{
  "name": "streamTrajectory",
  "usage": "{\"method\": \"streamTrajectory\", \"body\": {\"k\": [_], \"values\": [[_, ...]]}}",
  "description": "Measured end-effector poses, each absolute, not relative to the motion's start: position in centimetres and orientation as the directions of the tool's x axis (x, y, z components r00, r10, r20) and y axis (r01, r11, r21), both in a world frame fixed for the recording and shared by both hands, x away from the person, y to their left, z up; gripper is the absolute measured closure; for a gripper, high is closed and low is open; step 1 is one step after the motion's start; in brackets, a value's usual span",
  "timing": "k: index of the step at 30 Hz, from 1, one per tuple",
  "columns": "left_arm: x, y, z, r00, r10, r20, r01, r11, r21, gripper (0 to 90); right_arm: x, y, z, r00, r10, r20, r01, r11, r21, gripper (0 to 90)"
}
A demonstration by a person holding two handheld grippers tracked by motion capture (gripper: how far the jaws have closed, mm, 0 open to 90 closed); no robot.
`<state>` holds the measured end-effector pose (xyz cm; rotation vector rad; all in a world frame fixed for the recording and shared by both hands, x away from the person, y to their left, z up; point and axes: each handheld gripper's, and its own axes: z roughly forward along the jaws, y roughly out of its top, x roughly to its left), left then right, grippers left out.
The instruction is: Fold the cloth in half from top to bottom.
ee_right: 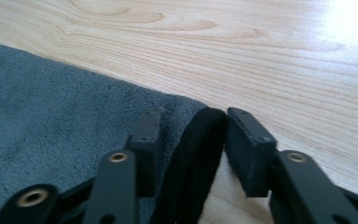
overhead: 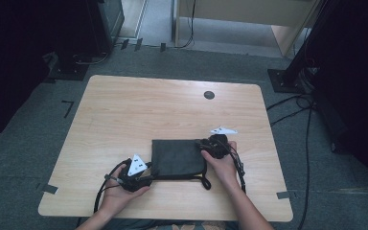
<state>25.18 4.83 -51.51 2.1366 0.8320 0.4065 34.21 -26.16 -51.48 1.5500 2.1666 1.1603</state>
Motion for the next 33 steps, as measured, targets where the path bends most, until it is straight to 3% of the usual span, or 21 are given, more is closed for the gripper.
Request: {"method": "streamTrajectory", "body": {"k": [3, 10, 21, 29, 31, 33], "values": [[25.0, 4.3, -51.5, 0.726, 0.685, 0.058, 0.407, -0.496, 0.767, 59.4, 34.3, -25.9, -51.3, -0.441, 0.877, 0.191, 0.665, 0.176, 0.725, 73.7], [26.4, 4.4, -51.6, 0.704, 0.709, 0.045, 0.436, -0.480, 0.761, 58.0, 35.2, -25.5, -51.8, -0.435, 0.879, 0.194, 0.641, 0.151, 0.753, 77.1], [30.9, 4.1, -51.6, 0.589, 0.802, 0.102, 0.469, -0.441, 0.765, 52.6, 39.8, -23.7, -51.5, -0.342, 0.926, 0.161, 0.657, 0.113, 0.746, 77.0], [34.6, 3.7, -51.5, 0.518, 0.854, 0.054, 0.532, -0.371, 0.761, 51.2, 43.2, -23.1, -51.4, -0.293, 0.946, 0.139, 0.650, 0.090, 0.755, 76.5], [34.6, 3.7, -51.5, 0.524, 0.849, 0.061, 0.525, -0.379, 0.762, 51.4, 43.5, -23.3, -51.4, -0.288, 0.945, 0.156, 0.655, 0.075, 0.752, 74.3], [34.4, 3.9, -51.5, 0.531, 0.846, 0.047, 0.518, -0.368, 0.772, 51.2, 43.6, -23.7, -51.5, -0.280, 0.942, 0.184, 0.659, 0.049, 0.751, 65.7]]}}
